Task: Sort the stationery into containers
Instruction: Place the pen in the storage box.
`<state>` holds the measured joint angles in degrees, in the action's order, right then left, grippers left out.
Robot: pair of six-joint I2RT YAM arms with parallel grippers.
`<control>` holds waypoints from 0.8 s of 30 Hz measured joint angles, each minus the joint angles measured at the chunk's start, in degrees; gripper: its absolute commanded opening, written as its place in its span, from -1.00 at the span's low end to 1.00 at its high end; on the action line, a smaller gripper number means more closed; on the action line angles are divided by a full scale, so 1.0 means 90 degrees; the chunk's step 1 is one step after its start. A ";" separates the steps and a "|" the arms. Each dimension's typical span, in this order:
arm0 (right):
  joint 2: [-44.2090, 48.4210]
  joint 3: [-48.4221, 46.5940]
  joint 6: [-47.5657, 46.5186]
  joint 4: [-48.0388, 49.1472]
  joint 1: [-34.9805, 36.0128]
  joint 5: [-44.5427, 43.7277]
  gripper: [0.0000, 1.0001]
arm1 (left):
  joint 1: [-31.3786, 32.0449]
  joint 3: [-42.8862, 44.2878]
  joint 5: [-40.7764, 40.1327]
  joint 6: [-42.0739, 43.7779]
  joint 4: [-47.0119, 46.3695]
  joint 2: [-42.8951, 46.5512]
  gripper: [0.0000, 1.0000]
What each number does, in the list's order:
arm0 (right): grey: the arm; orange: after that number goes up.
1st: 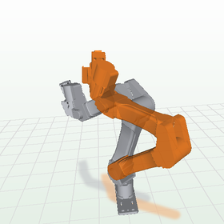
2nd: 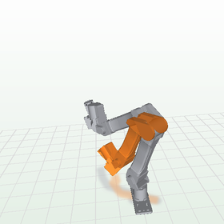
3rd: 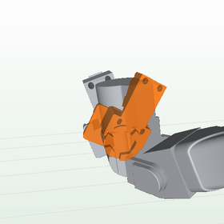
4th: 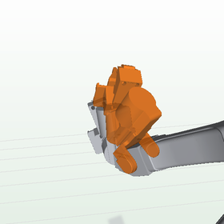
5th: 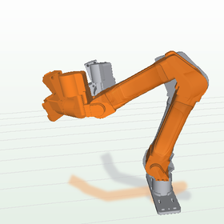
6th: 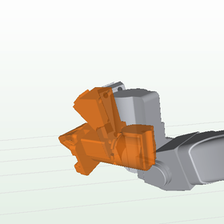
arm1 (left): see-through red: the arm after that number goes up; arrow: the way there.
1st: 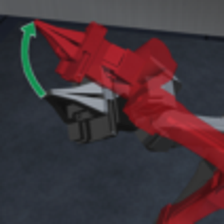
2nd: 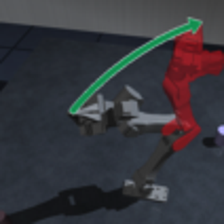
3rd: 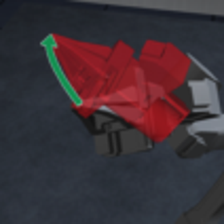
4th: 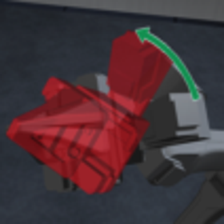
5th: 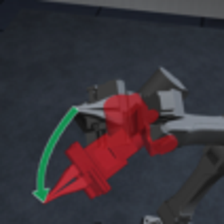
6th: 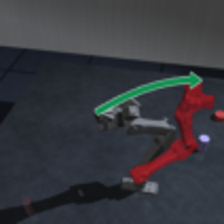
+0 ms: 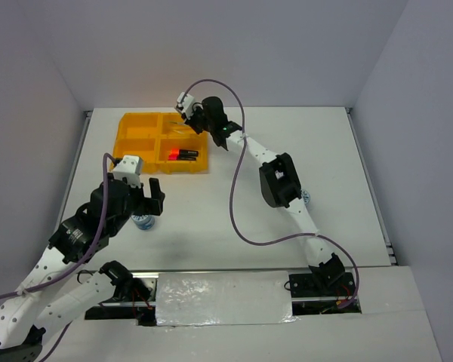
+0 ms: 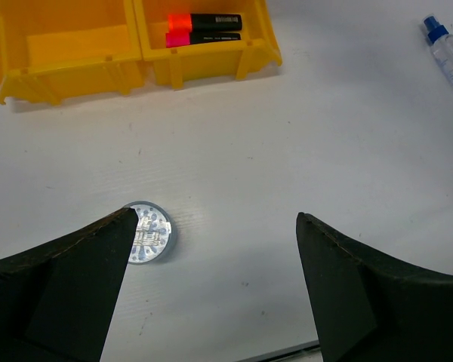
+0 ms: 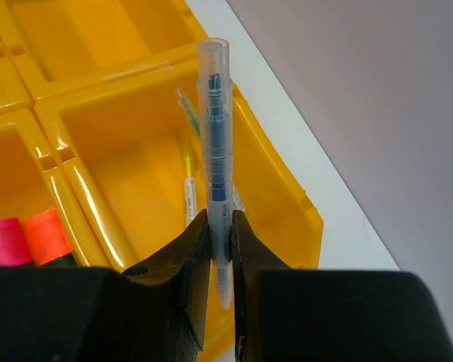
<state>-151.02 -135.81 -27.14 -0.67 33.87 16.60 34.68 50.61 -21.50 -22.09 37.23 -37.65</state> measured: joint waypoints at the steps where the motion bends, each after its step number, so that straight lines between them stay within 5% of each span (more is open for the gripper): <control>1: -0.0029 -0.0027 0.0000 0.0034 0.0000 -0.0027 -0.66 | -0.0005 0.0000 0.0029 0.0017 0.0000 0.0000 0.99; 7: -0.0036 -0.0092 0.0015 0.0134 0.0000 -0.0097 0.18 | -0.0005 -0.0005 0.0151 0.0112 -0.0019 0.0000 0.99; 9: -0.0036 -0.0114 0.0056 0.0141 0.0000 -0.0092 0.76 | -0.0005 -0.0005 0.0185 0.0114 -0.0039 0.0002 0.99; 17: 0.0039 -0.0010 0.0231 0.0238 0.0000 -0.0112 0.99 | -0.0036 -0.0005 0.0070 0.0085 -0.0039 -0.0051 0.99; 24: 0.2752 0.3011 0.1387 0.0522 0.0002 -0.0748 0.99 | -0.0777 0.0177 -0.0318 -0.0464 0.0175 -0.1025 0.99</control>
<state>-126.26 -108.71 -14.66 4.03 33.89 9.87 27.68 52.21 -24.36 -26.26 38.81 -46.87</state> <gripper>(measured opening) 0.995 0.994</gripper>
